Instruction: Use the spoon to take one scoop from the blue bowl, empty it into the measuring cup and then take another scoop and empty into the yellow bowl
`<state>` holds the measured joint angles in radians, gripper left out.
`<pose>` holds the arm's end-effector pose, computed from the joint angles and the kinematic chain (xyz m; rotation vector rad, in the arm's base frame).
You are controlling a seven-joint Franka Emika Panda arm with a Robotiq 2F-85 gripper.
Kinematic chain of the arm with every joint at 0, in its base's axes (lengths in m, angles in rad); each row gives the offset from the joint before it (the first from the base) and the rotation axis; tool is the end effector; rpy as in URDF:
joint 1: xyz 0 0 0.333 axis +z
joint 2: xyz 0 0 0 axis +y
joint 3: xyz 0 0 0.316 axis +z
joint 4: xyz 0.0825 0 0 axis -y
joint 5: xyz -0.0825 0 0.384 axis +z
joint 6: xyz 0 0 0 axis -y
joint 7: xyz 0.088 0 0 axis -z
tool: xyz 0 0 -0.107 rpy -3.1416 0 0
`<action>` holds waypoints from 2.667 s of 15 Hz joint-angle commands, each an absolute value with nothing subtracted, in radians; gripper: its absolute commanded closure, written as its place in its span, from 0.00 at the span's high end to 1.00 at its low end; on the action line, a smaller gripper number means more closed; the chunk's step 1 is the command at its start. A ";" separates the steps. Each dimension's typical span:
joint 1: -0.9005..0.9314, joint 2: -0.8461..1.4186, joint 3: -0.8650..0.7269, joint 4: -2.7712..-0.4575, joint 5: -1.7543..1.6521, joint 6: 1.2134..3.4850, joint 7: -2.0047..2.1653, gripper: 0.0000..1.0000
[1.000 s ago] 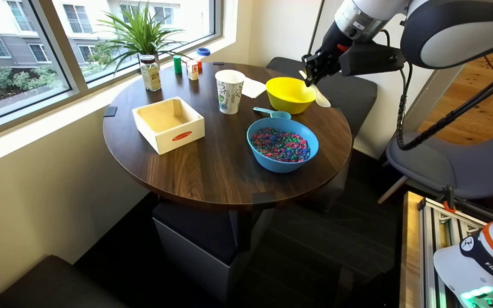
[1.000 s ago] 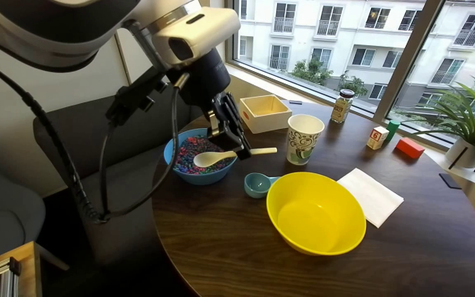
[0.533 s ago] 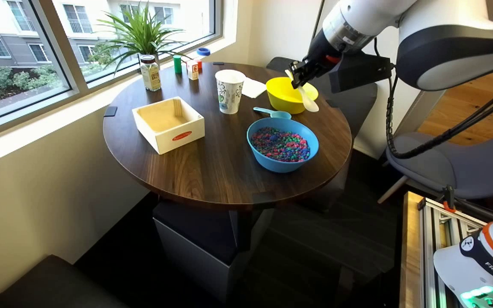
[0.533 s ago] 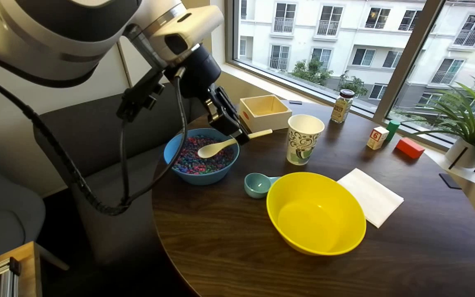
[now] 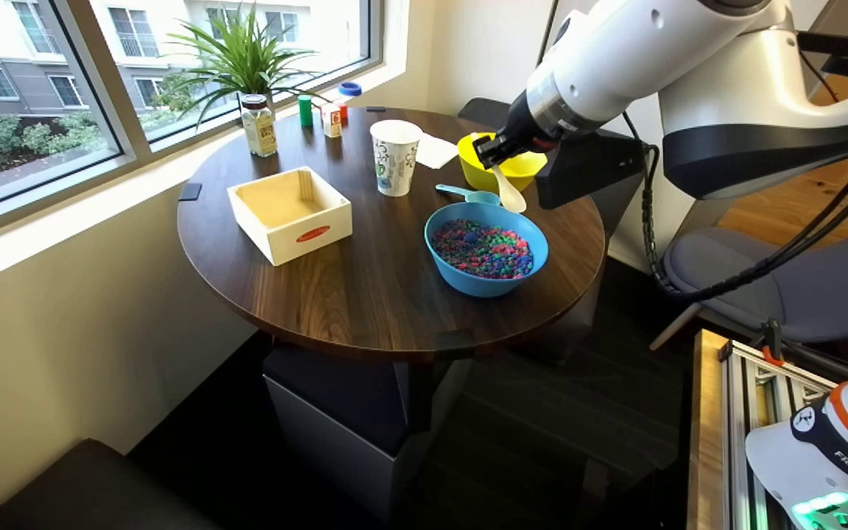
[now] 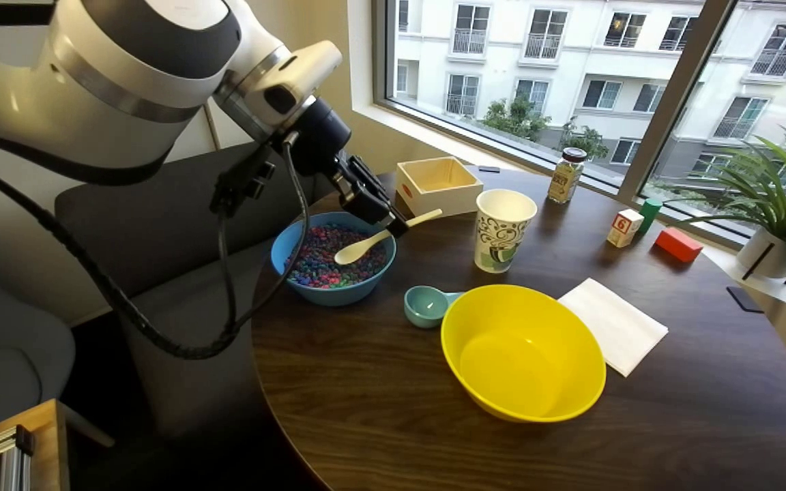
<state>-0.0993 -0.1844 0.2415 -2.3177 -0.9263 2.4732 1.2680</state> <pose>0.5048 0.0776 0.4484 2.5521 -0.6018 0.9501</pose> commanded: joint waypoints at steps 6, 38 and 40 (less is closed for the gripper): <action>0.005 -0.087 0.202 -2.283 -1.142 2.440 1.486 0.03; 0.130 -0.035 0.180 -2.317 -1.212 2.386 1.531 0.03; 0.125 -0.031 0.168 -2.312 -1.135 2.418 1.486 0.03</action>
<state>0.1181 -0.0408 0.1920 -2.3070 -1.2353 2.3822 1.5421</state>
